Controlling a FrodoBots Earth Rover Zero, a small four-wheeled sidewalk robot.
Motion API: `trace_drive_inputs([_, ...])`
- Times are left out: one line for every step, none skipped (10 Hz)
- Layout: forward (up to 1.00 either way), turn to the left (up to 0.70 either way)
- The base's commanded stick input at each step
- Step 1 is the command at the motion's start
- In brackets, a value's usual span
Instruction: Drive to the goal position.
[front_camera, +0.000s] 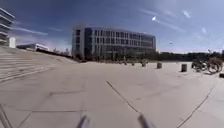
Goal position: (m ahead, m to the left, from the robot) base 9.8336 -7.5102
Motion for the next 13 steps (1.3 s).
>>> trace_drive_inputs([0.70, 0.00])
trace_drive_inputs([0.70, 0.00])
trace_drive_inputs([0.70, 0.00])
trace_drive_inputs([0.70, 0.00])
trace_drive_inputs([0.70, 0.00])
trace_drive_inputs([0.70, 0.00])
trace_drive_inputs([0.70, 0.00])
trace_drive_inputs([0.70, 0.00])
trace_drive_inputs([0.70, 0.00])
trace_drive_inputs([0.70, 0.00])
trace_drive_inputs([0.70, 0.00])
trace_drive_inputs([0.70, -0.07])
trace_drive_inputs([0.70, -0.02])
